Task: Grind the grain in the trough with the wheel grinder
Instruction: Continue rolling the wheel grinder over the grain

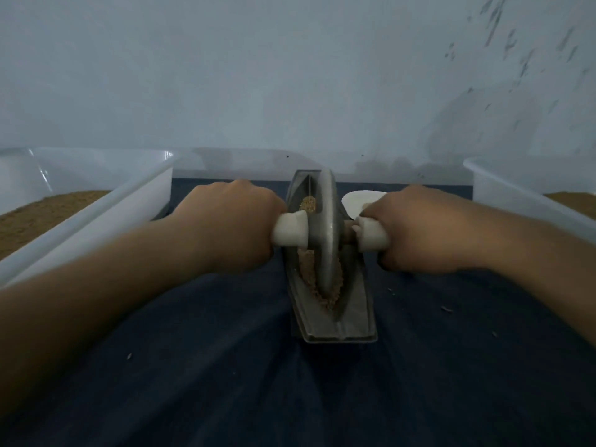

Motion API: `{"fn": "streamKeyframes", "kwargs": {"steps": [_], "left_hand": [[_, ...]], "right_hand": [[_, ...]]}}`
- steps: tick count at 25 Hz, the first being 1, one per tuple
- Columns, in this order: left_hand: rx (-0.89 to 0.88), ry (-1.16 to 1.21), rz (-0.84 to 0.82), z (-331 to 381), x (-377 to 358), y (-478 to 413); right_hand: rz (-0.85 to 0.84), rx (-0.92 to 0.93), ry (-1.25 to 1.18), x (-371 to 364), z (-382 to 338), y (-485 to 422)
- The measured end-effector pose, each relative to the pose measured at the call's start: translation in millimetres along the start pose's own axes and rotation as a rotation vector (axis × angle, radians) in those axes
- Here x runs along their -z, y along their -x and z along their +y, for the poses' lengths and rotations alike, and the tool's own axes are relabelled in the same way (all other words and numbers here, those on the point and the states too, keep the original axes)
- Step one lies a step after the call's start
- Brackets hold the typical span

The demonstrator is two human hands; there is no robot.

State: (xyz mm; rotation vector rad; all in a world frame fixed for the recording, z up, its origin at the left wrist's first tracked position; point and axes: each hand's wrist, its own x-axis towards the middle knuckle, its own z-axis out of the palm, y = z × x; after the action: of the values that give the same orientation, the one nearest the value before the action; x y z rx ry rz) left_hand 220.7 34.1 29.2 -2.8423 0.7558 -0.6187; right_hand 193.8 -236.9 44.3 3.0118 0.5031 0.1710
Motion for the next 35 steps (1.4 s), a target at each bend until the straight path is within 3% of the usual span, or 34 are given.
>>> {"fn": "streamKeyframes", "kwargs": {"steps": [2,5,7,11,14,15,18,20,22,25,28,32,35], "left_hand": [[0.037,-0.123,0.101,5.5,-5.2,-10.2],[0.217,-0.181,0.199,17.7,-15.2,-37.1],[0.254,-0.165,0.154,18.2,-14.2,-49.5],[0.085,0.007,-0.05,5.4,-0.4,-19.3],[-0.022,0.015,0.012,-2.8,-1.3,-3.1],[-0.02,-0.059,0.095,-0.1,-6.5,-6.7],[0.126,-0.25,0.318,11.9,-23.4,-33.5],[0.221,-0.224,0.288,12.6,-26.8,-52.3],[0.219,-0.166,0.185,10.8,-21.6,-52.6],[0.072,-0.079,0.081,1.5,-10.8,-23.4],[-0.052,-0.122,0.197,-2.3,-12.7,0.9],[0.18,-0.174,0.354,10.4,-30.6,-30.7],[0.323,-0.126,0.222,12.8,-29.0,-56.3]], "right_hand": [[0.01,-0.021,-0.049,-2.7,0.1,-10.2],[0.371,-0.15,0.108,-26.5,-7.5,-42.2],[0.453,-0.196,0.132,-30.7,-10.3,-54.5],[0.281,-0.022,0.124,-18.1,5.7,-24.2],[0.168,0.091,0.051,-11.9,10.7,-4.9],[0.167,0.073,0.037,-15.3,10.1,-8.2],[0.454,-0.101,0.121,-34.3,1.3,-40.8],[0.52,-0.197,0.17,-34.2,-7.1,-58.6],[0.425,-0.174,0.146,-28.8,-6.6,-58.3],[0.346,-0.015,0.157,-19.4,3.5,-24.7],[0.419,0.057,0.227,-18.0,3.9,-1.3],[0.514,-0.087,0.229,-32.1,-2.8,-43.1],[0.456,-0.212,0.216,-22.8,-10.8,-71.3]]}}
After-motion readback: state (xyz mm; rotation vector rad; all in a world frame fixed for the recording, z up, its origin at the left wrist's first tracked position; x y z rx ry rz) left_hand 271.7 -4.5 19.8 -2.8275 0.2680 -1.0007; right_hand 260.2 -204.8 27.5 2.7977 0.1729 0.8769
